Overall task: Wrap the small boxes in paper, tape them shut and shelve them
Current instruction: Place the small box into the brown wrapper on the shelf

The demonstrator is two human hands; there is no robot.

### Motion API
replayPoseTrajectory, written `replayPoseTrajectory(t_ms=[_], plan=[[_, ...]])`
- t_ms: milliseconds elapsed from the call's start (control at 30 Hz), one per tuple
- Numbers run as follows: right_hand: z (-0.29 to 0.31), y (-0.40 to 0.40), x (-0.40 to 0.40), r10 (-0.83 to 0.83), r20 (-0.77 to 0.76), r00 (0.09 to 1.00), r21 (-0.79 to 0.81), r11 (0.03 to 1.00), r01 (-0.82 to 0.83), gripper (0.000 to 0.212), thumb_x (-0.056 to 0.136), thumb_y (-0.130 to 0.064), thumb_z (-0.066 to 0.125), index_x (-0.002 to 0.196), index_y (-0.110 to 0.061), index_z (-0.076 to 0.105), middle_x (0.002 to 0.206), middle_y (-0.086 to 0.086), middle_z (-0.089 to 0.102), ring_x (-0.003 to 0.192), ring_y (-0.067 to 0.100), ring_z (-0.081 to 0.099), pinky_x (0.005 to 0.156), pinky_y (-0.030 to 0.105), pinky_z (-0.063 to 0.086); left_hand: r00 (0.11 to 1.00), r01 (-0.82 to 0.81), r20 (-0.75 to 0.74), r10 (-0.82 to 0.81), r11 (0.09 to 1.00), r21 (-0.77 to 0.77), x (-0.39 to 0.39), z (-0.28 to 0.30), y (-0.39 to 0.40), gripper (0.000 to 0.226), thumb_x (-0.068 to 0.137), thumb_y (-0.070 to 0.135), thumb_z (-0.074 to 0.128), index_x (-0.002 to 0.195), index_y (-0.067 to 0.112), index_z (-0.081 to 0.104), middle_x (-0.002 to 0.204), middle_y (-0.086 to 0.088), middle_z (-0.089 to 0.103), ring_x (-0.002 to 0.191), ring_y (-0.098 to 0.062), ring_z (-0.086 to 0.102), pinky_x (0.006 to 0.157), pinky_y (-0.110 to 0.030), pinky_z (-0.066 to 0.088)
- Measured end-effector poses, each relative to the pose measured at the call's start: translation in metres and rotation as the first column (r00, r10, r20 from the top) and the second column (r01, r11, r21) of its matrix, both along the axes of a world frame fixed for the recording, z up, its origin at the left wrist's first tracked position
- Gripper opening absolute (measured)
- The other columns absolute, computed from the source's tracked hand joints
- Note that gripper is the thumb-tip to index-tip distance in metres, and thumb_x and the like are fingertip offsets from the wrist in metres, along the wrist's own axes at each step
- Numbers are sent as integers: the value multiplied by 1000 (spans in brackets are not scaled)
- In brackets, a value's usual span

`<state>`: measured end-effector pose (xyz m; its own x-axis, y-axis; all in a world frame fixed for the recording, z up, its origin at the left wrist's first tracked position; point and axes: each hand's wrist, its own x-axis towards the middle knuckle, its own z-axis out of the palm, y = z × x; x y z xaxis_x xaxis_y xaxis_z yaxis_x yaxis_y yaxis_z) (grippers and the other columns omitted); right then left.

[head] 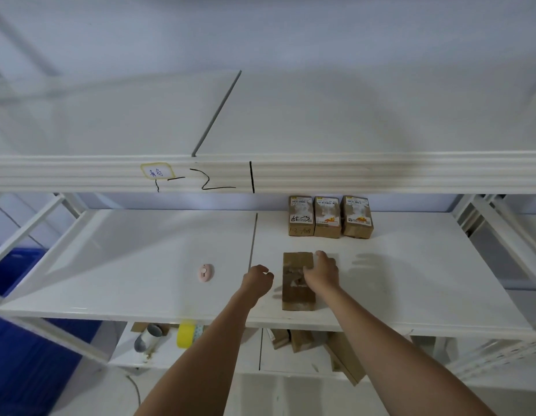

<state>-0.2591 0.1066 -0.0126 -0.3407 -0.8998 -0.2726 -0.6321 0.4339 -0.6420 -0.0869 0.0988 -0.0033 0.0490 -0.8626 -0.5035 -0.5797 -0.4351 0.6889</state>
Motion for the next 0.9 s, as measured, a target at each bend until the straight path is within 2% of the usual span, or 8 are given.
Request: replayPoseTrajectory(t_ms=[200,300,367,467,600,700,767,900], plan=[[10,4,25,99,-70,993,-39,994,-101,57,97,-25,59,149,-16,38,145,12,45,133,32,44,111,47,39,996,-60,56,62,997,-43,18,13,14,37,101,21,49,137,13,56,136,-12,59,117,-30,62,99,-37,53],[17,5,40,166,-181,969,-85,979,-183,52,97,-24,56,147,-15,41,144,13,46,134,32,41,111,45,37,986,-164,31,166,984,-68,35,15,22,35,99,21,49,131,13,60,126,-13,64,103,-28,65,84,-32,53],[19,7,54,207,-226,952,-104,967,-234,51,99,-25,53,147,-15,41,146,12,46,136,31,38,111,42,35,972,-228,47,232,970,-79,51,14,29,32,97,19,48,125,12,63,117,-12,66,100,-28,64,83,-31,51],[20,8,84,260,-172,950,-113,953,-281,50,101,-20,53,149,-16,40,150,10,42,139,29,38,114,41,34,948,-308,68,312,949,-66,80,15,37,20,95,15,42,102,11,61,92,-11,60,90,-31,61,82,-38,55],[20,2,127,368,-200,908,-103,914,-393,46,101,-15,50,147,-17,45,147,8,47,135,28,45,110,40,37,918,-391,46,393,919,-39,131,7,43,16,90,13,43,93,9,58,83,-9,58,71,-25,53,67,-30,45],[17,-6,158,452,-194,870,-66,879,-472,44,101,-10,48,144,-14,48,145,10,50,133,28,47,110,38,40,906,-424,28,423,906,17,171,-5,41,7,83,13,46,82,11,52,82,-11,55,69,-24,45,63,-32,37],[15,-14,181,505,-198,840,-23,854,-520,44,101,-6,45,144,-13,47,145,10,49,133,28,48,109,37,41,902,-431,14,431,900,58,199,-12,36,7,79,14,47,79,11,53,83,-13,59,69,-26,47,63,-32,39],[15,-39,229,602,-228,765,78,795,-602,47,100,-6,47,146,-14,45,147,11,44,134,29,44,108,37,40,924,-381,-1,382,922,71,241,-11,30,20,86,13,47,91,3,64,95,-17,68,74,-29,55,64,-31,46]])
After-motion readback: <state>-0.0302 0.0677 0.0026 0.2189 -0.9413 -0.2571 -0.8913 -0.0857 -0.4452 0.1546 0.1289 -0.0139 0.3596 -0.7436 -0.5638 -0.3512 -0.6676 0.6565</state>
